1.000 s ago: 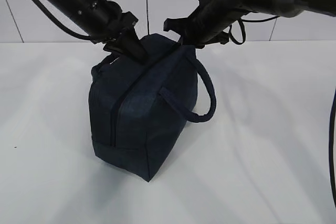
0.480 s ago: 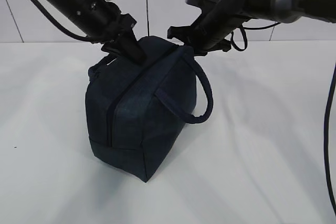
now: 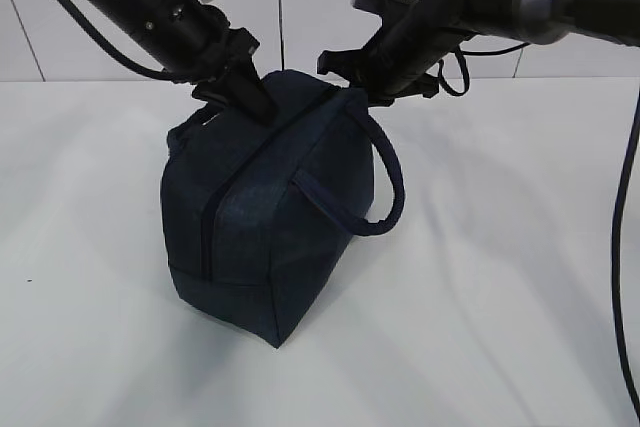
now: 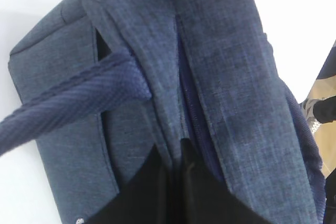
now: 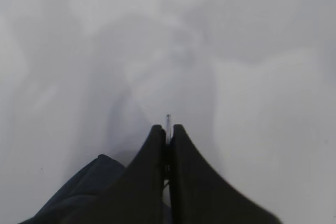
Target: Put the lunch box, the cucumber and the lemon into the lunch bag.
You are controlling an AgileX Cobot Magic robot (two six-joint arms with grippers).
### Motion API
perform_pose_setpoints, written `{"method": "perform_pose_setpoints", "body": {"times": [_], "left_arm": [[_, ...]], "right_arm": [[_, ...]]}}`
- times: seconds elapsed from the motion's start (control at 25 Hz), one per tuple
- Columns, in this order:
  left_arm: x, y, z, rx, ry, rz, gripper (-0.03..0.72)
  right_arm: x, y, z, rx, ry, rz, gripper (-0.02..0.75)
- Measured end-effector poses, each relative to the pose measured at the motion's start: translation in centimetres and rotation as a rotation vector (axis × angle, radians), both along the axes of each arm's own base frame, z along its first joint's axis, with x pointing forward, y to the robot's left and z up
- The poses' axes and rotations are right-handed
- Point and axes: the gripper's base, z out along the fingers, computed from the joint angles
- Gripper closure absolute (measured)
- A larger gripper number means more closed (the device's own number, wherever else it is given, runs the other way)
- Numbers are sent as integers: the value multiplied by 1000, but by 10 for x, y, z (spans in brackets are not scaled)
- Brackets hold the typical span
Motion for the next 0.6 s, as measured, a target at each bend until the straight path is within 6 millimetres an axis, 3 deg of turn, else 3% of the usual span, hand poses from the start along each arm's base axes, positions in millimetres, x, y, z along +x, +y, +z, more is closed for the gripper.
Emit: {"method": "perform_pose_setpoints", "body": {"times": [0.44, 0.6], "left_arm": [[0, 0, 0, 7, 4, 5, 695], [0, 2, -1, 27, 21, 28, 673]], "right_arm": [[0, -1, 1, -17, 2, 11, 732], [0, -2, 1, -30, -1, 13, 644]]}}
